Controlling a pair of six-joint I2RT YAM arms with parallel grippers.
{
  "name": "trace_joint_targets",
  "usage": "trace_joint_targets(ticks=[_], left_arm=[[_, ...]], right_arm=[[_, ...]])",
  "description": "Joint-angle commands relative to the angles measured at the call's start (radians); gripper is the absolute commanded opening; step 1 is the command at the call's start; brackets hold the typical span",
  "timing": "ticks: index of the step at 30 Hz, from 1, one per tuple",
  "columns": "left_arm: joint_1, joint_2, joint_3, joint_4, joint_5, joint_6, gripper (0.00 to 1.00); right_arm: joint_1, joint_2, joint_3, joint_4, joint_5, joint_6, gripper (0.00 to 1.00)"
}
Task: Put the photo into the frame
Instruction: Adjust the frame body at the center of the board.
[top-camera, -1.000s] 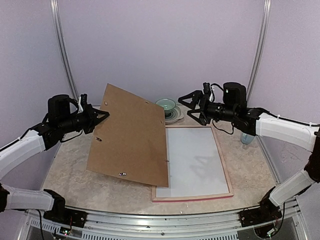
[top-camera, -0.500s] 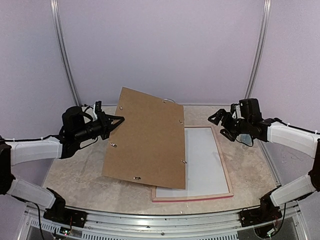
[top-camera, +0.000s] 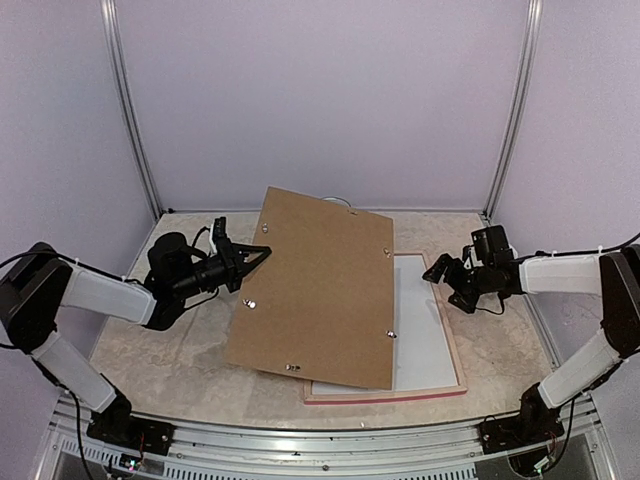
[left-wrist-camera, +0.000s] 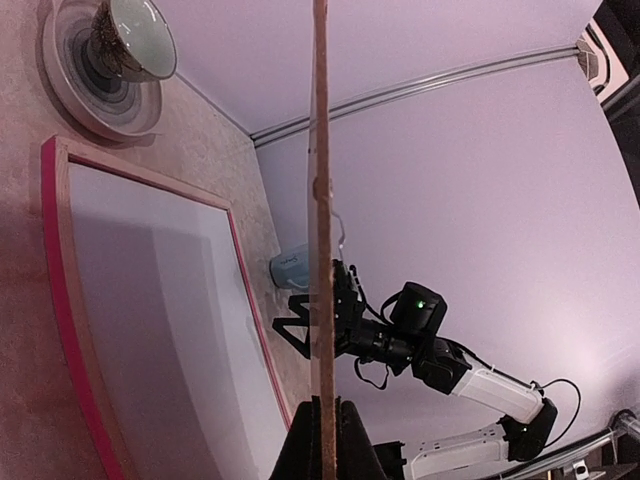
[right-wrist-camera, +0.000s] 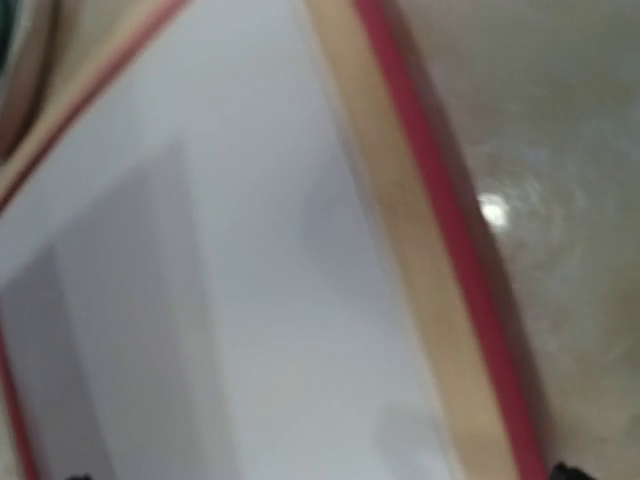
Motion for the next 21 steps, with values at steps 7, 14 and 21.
trace_joint_targets(ticks=[7,14,21], left_arm=[[-0.037,0.05,-0.053,0.217,-0.048,-0.075,0.0],[-0.043,0.063,-0.075,0.21,-0.082,-0.085,0.0],[-0.044,0.076,-0.088,0.229,-0.103,-0.103,0.0]], right_arm=[[-0.028,0.074,-0.096,0.223,-0.147,-0.007,0.99],[-0.019,0.067,-0.106,0.271,-0.195,-0.009,0.99],[0.048,0.085,-0.104,0.31,-0.214,0.02,0.99]])
